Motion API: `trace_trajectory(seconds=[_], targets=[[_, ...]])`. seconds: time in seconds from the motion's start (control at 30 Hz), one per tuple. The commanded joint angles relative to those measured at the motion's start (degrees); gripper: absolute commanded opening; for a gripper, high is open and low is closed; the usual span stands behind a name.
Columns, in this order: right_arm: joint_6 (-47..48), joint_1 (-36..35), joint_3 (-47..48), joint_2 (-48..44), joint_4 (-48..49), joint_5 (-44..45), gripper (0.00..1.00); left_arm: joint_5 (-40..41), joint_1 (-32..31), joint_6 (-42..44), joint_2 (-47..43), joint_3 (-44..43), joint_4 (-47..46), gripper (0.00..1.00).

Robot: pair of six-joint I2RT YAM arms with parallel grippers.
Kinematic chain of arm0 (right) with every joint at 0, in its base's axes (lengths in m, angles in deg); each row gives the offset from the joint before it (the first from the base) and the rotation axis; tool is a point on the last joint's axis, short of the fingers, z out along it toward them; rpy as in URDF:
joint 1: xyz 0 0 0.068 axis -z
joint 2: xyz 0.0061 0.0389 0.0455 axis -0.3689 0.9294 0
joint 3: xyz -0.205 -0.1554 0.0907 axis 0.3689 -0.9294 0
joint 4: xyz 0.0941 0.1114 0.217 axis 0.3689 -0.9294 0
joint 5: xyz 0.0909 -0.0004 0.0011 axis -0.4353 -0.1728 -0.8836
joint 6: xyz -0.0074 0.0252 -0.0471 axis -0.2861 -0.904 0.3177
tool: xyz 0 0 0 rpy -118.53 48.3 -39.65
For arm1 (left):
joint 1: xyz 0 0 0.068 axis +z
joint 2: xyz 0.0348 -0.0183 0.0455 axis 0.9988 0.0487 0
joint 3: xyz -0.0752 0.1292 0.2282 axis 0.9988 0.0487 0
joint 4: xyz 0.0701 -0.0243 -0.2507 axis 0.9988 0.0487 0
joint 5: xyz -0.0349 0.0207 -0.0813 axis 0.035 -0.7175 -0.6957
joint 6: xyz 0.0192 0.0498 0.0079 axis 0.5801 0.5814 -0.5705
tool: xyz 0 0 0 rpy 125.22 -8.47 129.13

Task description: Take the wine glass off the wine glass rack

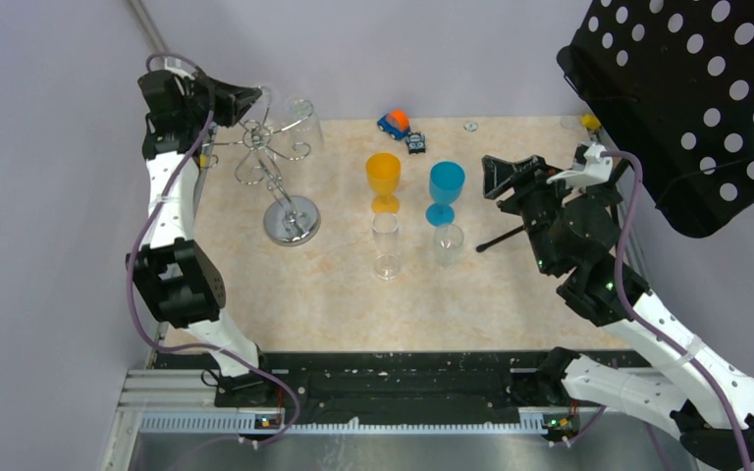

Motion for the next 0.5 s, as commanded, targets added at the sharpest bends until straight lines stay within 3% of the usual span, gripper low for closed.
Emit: trace_trajectory(seconds=[0.0,0.2,0.47], targets=[[-0.1,-0.2,0.3,0.0,1.7,-0.2,0.56,0.9,2.0,3.2,-5.8,-3.6,1.1,0.0],[0.0,-0.2,0.5,0.3,1.8,-0.6,0.56,1.9,5.0,3.3,-6.6,-4.1,0.6,0.0],[0.2,-0.3,0.6,-0.1,1.4,-0.4,0.56,4.9,6.3,1.5,-6.4,-4.4,-8.6,0.0]])
